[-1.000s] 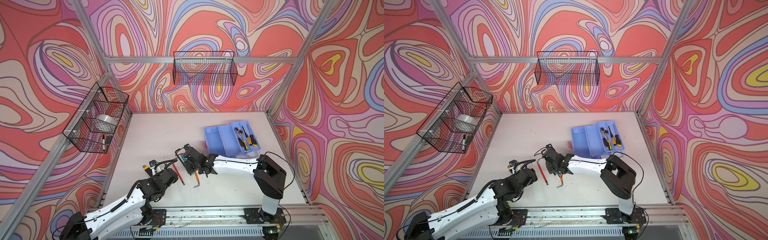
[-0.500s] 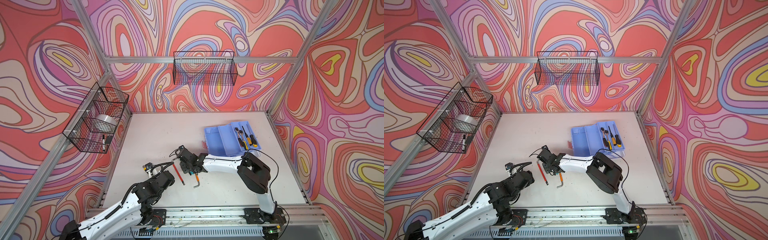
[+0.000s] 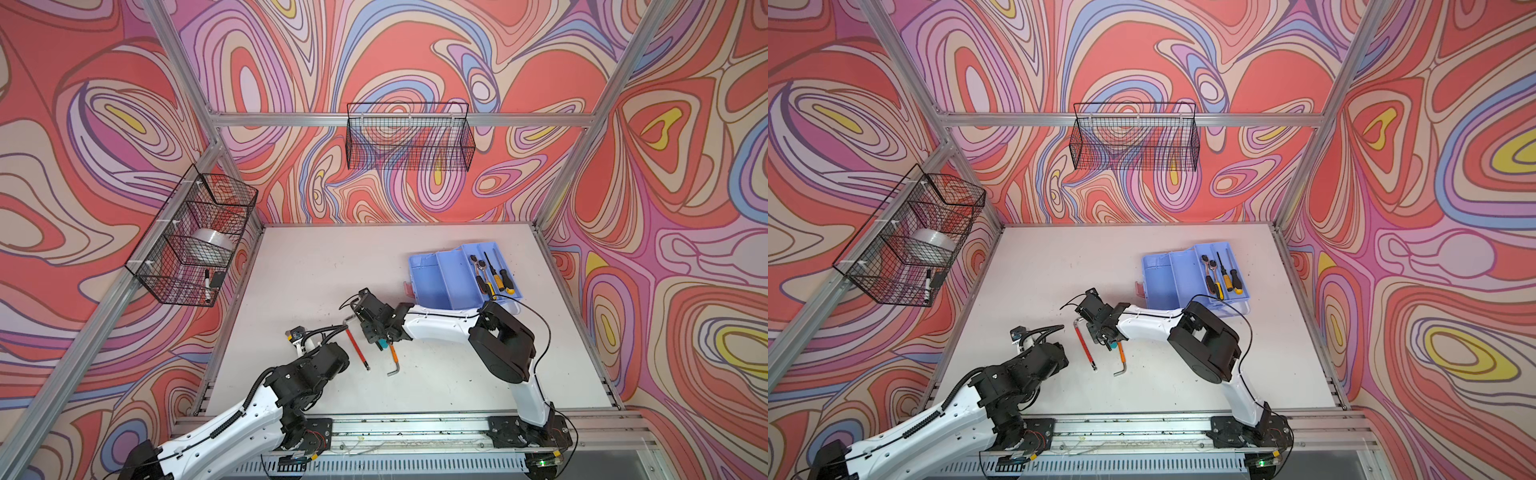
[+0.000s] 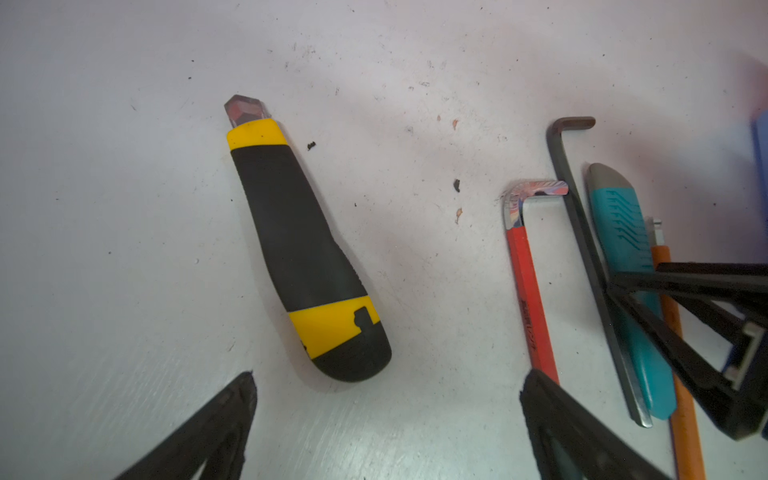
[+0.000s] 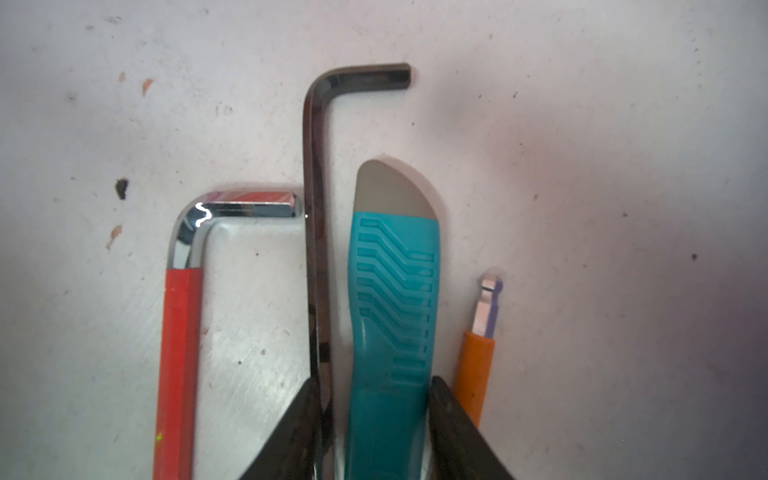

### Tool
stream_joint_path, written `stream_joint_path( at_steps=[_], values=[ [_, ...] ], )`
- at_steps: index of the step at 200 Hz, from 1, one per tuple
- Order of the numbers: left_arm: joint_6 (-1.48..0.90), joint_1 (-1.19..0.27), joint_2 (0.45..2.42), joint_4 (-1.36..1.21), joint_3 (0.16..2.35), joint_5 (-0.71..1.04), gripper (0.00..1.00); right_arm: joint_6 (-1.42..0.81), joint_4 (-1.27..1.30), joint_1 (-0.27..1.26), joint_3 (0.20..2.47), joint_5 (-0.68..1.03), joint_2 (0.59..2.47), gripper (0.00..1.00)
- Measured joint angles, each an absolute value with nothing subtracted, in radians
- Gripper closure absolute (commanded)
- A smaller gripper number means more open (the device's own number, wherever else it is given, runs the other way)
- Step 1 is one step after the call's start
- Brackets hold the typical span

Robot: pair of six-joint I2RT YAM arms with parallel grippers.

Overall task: Pack the tool kit
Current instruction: 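Lower the right gripper and grasp the teal utility knife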

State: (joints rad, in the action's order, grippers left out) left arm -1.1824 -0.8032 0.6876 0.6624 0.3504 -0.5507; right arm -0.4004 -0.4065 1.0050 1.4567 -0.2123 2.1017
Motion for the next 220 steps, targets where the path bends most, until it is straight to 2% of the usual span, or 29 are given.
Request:
stream_joint_path(
  at_steps=[113,179,220],
  values=[
    [-1.183,-0.803,0.675,0.662,0.344,-0.551,0.00,-0.345,-0.424,0.976,1.488,-0.204,2.133,0.62],
    [-1.183,-0.803,0.668,0.664,0.338,-0.551,0.00,-0.335,-0.422,0.944,1.482,-0.189,2.135,0.60],
    [-1.183,-0.803,0.668,0.664,0.338,-0.551,0.00,-0.336,-0.391,0.938,1.472,-0.161,2.134,0.69]
  ],
)
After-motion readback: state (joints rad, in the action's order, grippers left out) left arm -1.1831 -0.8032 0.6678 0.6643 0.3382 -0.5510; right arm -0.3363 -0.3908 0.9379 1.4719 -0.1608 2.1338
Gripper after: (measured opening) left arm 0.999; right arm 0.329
